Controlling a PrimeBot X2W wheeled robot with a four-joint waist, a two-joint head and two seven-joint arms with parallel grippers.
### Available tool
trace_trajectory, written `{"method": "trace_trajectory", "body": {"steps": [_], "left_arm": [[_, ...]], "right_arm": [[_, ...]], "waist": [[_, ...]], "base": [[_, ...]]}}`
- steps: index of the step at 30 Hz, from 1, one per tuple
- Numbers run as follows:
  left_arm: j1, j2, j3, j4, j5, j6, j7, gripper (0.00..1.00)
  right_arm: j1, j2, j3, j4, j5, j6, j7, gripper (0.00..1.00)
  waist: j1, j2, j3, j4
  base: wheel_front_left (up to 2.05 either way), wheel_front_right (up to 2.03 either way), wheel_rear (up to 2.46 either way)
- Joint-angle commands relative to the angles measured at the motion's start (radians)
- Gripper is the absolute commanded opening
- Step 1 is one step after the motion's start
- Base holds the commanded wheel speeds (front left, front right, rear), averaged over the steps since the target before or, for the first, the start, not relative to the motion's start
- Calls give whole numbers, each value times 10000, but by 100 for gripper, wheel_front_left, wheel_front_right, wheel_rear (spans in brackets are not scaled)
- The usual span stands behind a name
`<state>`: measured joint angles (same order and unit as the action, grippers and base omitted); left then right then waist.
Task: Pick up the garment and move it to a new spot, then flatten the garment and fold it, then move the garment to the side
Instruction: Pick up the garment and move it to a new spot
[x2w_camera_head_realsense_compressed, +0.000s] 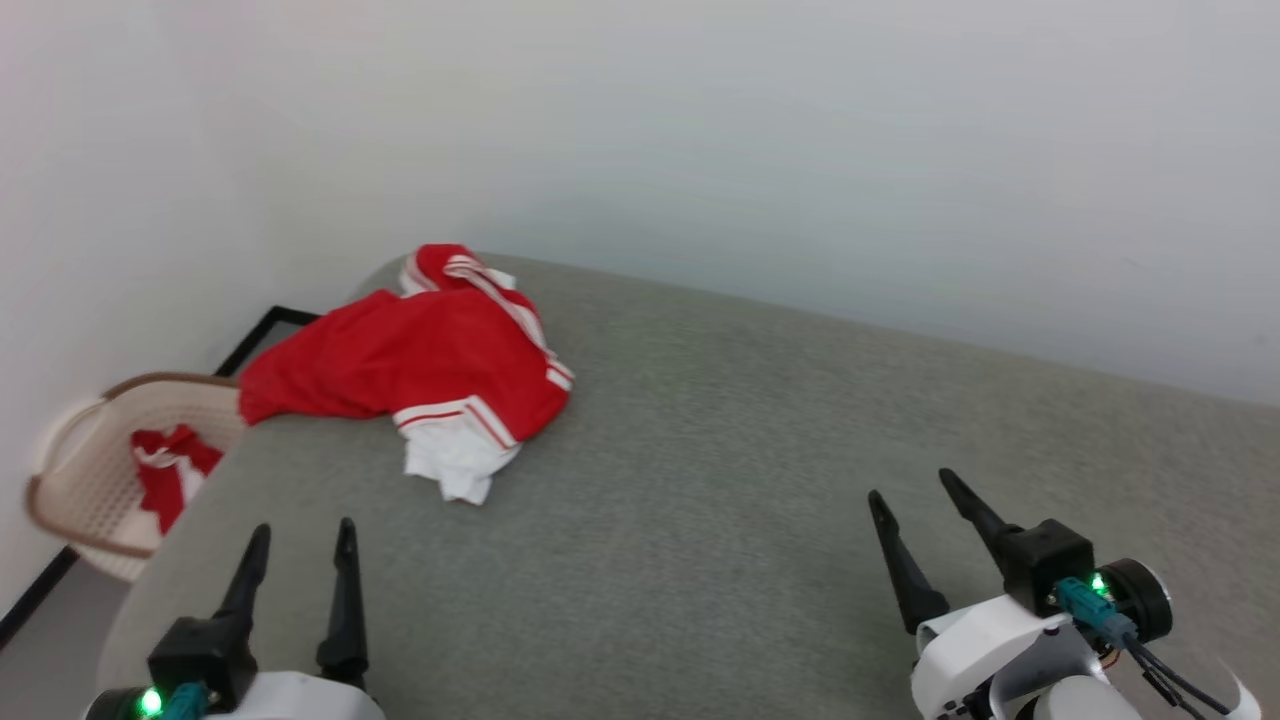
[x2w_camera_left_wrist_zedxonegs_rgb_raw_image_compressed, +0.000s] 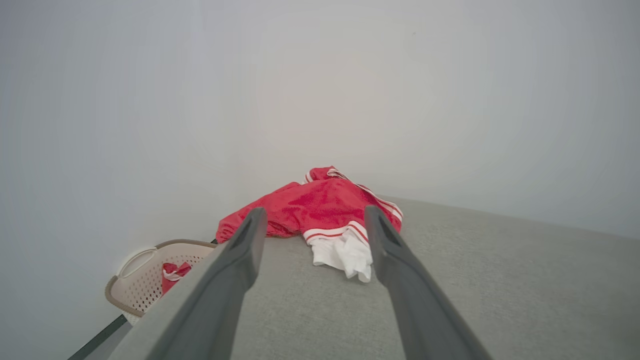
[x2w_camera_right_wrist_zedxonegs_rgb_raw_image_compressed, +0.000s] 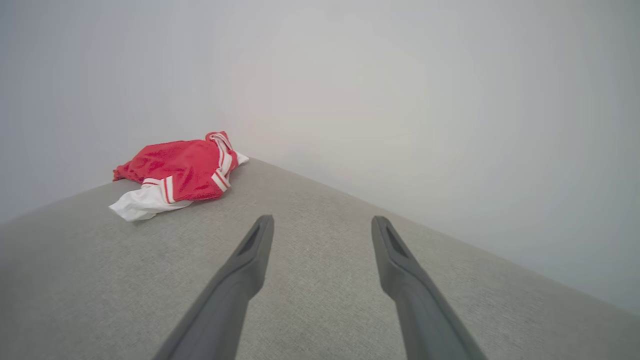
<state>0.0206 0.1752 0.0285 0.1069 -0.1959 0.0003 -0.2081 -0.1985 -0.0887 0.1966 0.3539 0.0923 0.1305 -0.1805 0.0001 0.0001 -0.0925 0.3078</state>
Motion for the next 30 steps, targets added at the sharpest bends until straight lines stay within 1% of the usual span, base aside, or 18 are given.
{"method": "trace_trajectory", "body": {"steps": [1,6,10,12,14,19,25,30], "left_arm": [[97,42,42,-40,-74,77,13,100],[240,93,204,-201,-205,187,179,100],[253,108,239,-336,-308,208,276,100],[167,205,153,-330,-415,10,500,100],[-20,288,131,-378,-524,-88,760,100],[-741,670,129,-566,-873,-445,1588,100],[-2293,1447,-31,-451,-1507,-990,2874,100],[-3967,2074,-160,86,-2127,-1179,3816,100]], "right_arm": [[-70,36,59,57,83,4,-43,100],[-211,75,311,260,193,4,-117,100],[-379,75,437,420,241,4,-160,100],[-371,55,465,486,271,4,-176,100],[-356,35,440,511,256,4,-170,100],[-529,-95,448,406,204,4,-65,100],[-978,-461,424,-71,63,4,186,100],[-1418,-781,331,-603,-11,4,408,100]], "waist": [[-1,-1,-229,666],[-1,-1,-272,1155],[-1,-1,-185,1268],[-1,-1,-149,1300],[-1,-1,-95,1306],[-1,-1,312,995],[-1,-1,1479,414],[-1,-1,2576,-86]], "base": [[0,0,0],[0,0,0],[0,0,0],[0,0,0],[0,0,0],[0,0,0],[0,0,0],[0,0,0]]}}
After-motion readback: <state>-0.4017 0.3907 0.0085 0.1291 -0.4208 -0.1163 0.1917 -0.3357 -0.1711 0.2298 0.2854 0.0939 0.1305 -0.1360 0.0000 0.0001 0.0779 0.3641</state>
